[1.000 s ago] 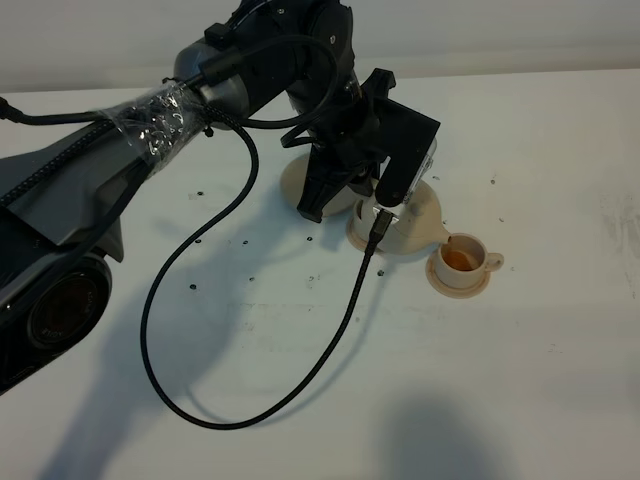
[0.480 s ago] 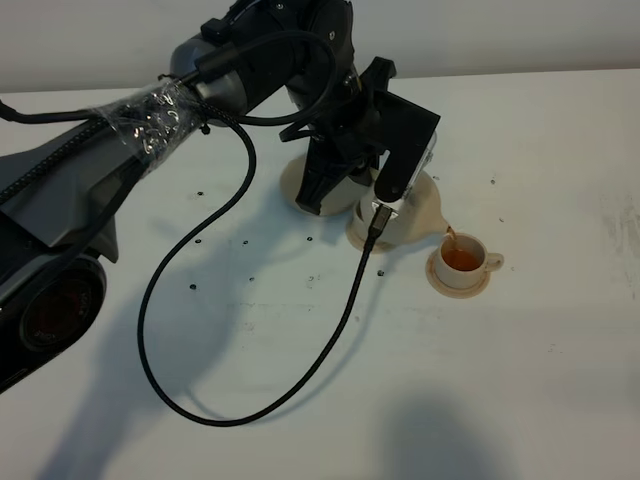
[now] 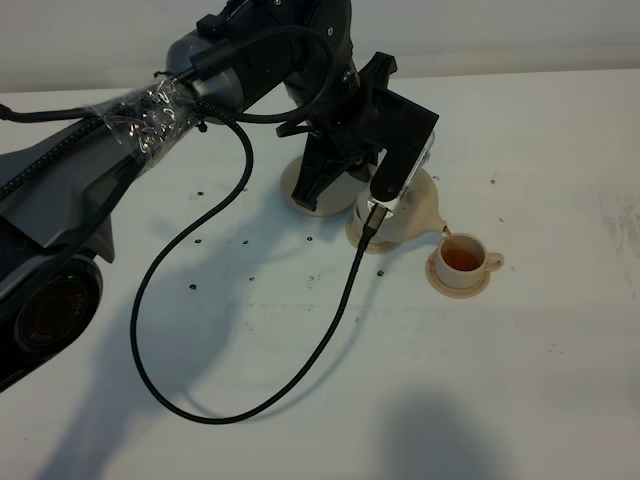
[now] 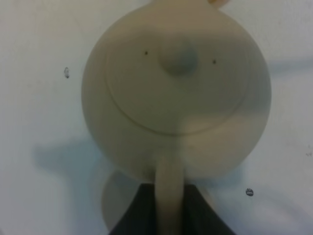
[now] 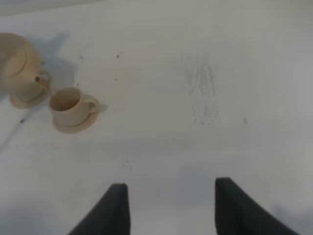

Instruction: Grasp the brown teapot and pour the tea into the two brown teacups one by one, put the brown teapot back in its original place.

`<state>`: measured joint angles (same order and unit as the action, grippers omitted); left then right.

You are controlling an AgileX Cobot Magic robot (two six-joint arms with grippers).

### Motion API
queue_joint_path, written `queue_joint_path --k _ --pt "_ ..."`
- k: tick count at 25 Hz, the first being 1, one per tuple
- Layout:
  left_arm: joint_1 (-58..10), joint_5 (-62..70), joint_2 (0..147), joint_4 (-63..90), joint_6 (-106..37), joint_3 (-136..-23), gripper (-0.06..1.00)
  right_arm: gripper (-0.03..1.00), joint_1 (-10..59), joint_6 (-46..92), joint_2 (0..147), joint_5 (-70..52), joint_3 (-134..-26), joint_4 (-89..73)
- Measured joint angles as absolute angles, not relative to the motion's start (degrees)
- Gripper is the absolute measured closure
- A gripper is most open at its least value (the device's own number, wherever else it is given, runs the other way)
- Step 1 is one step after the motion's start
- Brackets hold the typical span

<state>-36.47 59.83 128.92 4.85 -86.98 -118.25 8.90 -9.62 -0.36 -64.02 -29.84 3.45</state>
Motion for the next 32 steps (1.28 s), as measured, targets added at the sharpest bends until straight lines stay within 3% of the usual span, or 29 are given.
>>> queue_joint_path --k 32 --pt "-38.9 59.8 128.9 0.4 -86.3 -118.2 0.86 0.56 8.9 -9.7 -0.4 -64.0 -29.8 3.4"
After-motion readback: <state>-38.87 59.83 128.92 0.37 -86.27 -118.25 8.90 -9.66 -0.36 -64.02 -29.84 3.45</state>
